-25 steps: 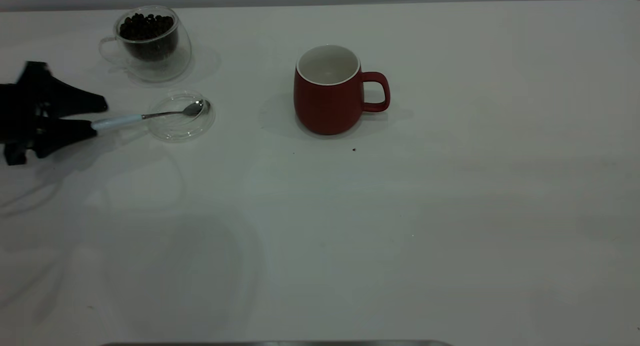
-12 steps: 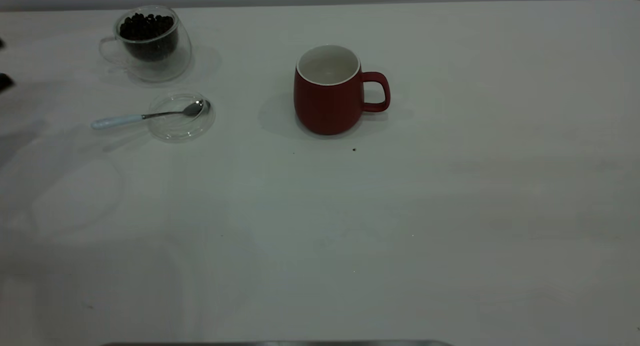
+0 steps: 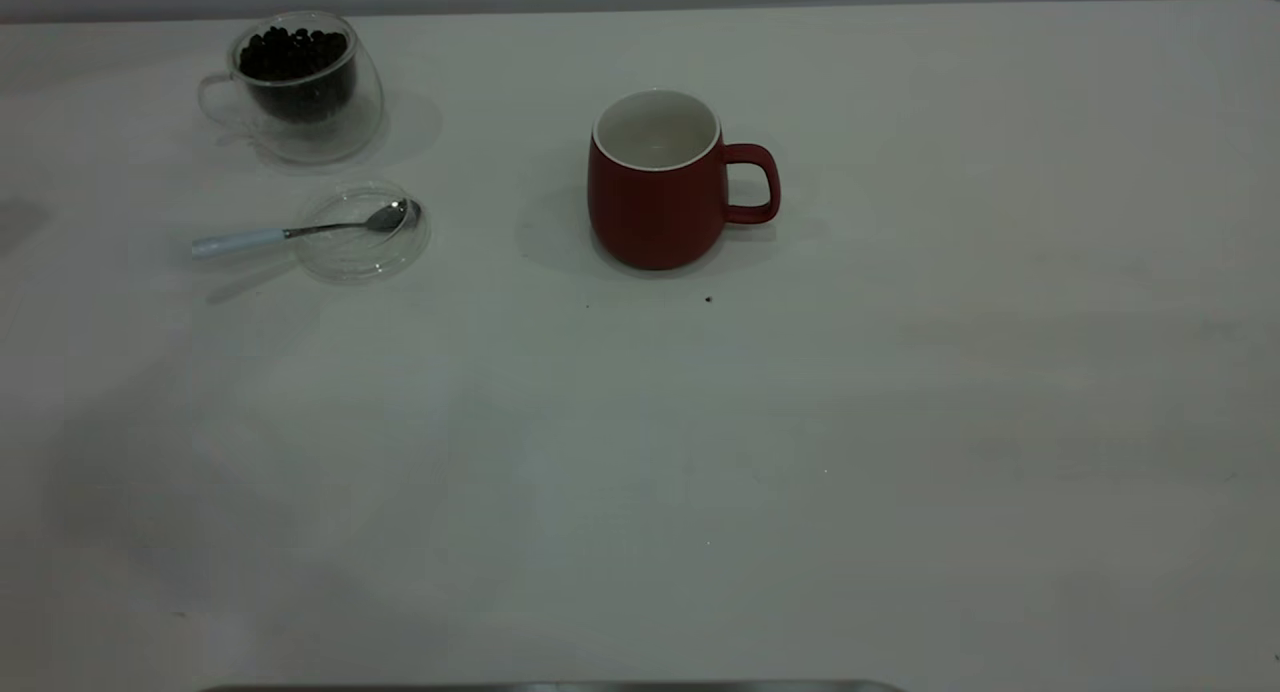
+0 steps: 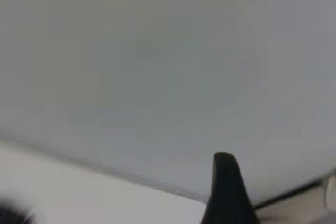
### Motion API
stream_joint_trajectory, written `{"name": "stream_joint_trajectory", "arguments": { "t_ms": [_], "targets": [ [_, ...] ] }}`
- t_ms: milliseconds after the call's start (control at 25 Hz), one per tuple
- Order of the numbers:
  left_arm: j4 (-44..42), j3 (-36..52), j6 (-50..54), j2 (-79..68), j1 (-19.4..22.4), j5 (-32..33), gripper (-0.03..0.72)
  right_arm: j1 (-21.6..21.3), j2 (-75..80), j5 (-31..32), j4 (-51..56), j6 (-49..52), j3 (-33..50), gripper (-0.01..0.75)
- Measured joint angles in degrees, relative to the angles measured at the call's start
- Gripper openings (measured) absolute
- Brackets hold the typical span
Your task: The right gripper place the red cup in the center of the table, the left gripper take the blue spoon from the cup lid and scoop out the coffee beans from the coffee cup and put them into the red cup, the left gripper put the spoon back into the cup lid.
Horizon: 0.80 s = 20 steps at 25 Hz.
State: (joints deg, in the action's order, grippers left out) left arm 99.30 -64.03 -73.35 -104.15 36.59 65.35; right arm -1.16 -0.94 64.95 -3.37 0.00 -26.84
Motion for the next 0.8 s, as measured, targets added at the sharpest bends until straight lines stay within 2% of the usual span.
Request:
{"name": "stream_joint_trajectory", "arguments": {
  "t_ms": [120,200,360,480,640,800],
  "targets": [
    [-4.4,-1.0,0.1,11.8,-1.8,0.7,0.564,0.0,0.0,0.0,0.0,0.0,0.0,0.476],
    [-9.2,-1.1,1.5,20.1,-2.9,-2.4,0.564,0.0,0.0,0.0,0.0,0.0,0.0,0.476],
    [-26.4,-1.1,10.0,32.9,-7.1,-12.2,0.564,0.0,0.0,0.0,0.0,0.0,0.0,0.476],
    [-41.3,-1.0,20.7,40.2,-11.0,-15.6,0.564,0.0,0.0,0.0,0.0,0.0,0.0,0.476],
    [-60.8,-1.0,37.7,45.1,-16.2,-12.0,0.564,0.0,0.0,0.0,0.0,0.0,0.0,0.476],
    [-77.8,0.8,49.1,49.2,-24.5,-6.8,0.564,0.0,0.0,0.0,0.0,0.0,0.0,0.476]
  ]
}}
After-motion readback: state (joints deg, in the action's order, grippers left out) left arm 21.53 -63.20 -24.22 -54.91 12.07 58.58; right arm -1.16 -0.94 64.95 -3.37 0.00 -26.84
